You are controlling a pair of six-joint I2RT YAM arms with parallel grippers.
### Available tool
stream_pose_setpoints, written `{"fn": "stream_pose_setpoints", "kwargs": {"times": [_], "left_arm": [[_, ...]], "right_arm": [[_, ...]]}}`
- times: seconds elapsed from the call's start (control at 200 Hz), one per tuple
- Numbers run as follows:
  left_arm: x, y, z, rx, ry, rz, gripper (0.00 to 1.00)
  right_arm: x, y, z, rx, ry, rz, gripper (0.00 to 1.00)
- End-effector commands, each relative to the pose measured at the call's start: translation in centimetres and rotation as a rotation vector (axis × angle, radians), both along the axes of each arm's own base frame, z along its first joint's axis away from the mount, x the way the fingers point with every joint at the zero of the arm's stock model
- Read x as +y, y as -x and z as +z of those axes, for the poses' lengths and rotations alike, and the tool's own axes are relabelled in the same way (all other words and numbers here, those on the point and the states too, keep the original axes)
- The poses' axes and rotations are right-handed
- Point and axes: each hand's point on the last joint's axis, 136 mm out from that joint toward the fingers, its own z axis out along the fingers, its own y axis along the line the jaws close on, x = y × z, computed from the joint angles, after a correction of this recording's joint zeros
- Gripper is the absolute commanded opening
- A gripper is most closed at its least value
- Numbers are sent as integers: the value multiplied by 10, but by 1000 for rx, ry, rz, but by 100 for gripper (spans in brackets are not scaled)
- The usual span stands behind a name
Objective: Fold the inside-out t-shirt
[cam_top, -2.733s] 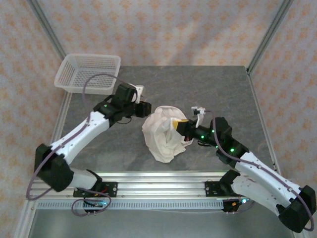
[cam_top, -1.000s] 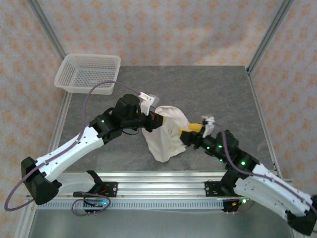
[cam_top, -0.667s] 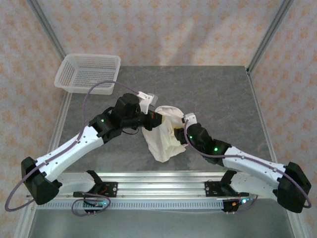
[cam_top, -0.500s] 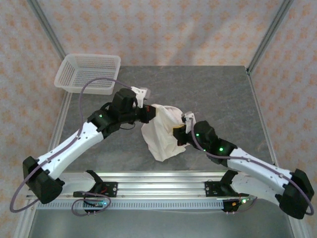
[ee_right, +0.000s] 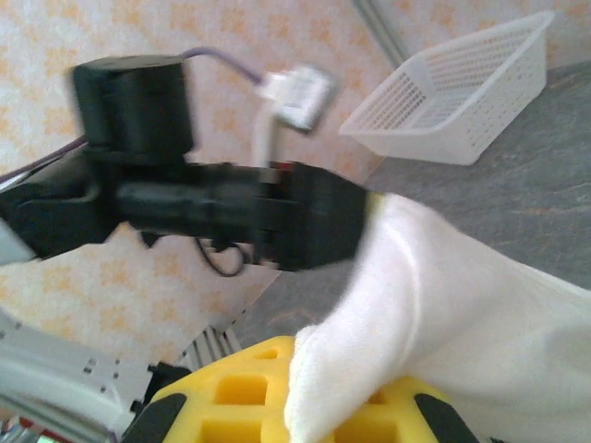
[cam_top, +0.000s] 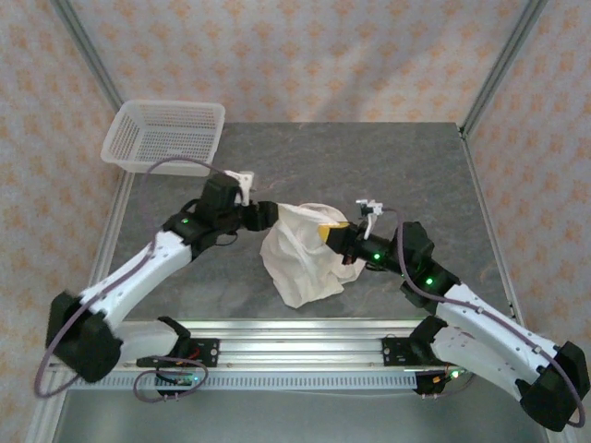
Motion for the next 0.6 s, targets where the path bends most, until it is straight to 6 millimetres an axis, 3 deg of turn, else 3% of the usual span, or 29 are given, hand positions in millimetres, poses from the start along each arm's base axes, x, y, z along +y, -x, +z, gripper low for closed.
{"fn": "stream_pose_setpoints", "kwargs": {"times": [0.0, 0.105, 0.21, 0.265, 0.395, 0.475, 0.595], "left_arm": [[8, 31, 28, -80, -10, -60, 70], [-7, 60, 37, -97, 20, -149, 71], [-23, 70, 38, -80, 27, -181, 67], [-45, 77, 43, -97, 49, -262, 56], [-101, 96, 57, -168, 89, -470, 43], [-121, 96, 62, -183, 135, -535, 40], [-126, 84, 44, -168, 55, -527, 40]], "right_arm": [[-6, -3, 18, -53, -57, -13, 0], [-8, -9, 14, -39, -49, -32, 0], [-7, -11, 14, -29, -46, -32, 0], [-6, -11, 16, -28, -48, -27, 0], [-4, -9, 15, -18, -46, -8, 0], [-4, -8, 16, -9, -49, -6, 0], [-6, -7, 19, -2, -49, -10, 0]]}}
